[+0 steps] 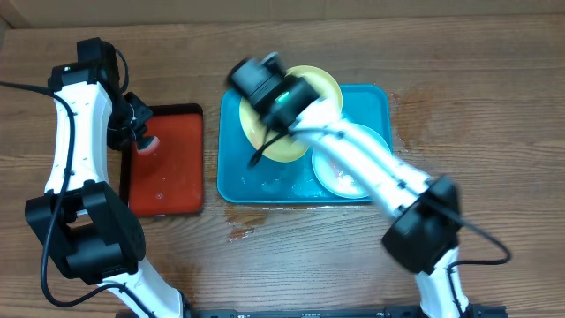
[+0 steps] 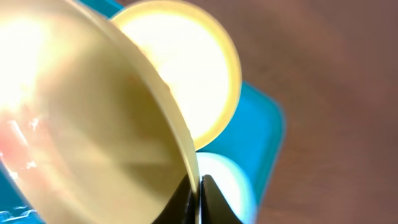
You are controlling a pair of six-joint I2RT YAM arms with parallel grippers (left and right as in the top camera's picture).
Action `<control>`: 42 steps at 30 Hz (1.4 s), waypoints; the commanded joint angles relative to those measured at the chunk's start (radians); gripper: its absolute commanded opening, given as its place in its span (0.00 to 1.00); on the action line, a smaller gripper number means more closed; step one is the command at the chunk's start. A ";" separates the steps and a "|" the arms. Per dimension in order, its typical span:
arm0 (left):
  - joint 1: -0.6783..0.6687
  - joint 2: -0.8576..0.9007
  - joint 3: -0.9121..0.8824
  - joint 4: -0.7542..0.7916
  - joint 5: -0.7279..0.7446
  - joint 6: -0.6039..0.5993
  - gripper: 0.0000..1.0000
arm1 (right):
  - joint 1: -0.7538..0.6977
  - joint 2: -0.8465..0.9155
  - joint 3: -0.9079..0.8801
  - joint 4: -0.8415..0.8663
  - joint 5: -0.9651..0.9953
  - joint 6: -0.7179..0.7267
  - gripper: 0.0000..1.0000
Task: Clean dirty plates on tray and stack at the side
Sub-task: 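Lift the yellow plate with the right gripper and place it right of the tray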
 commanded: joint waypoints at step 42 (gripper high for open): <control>-0.007 -0.023 0.019 0.019 0.020 0.019 0.04 | -1.023 -0.044 -0.109 0.015 -1.039 -0.085 0.50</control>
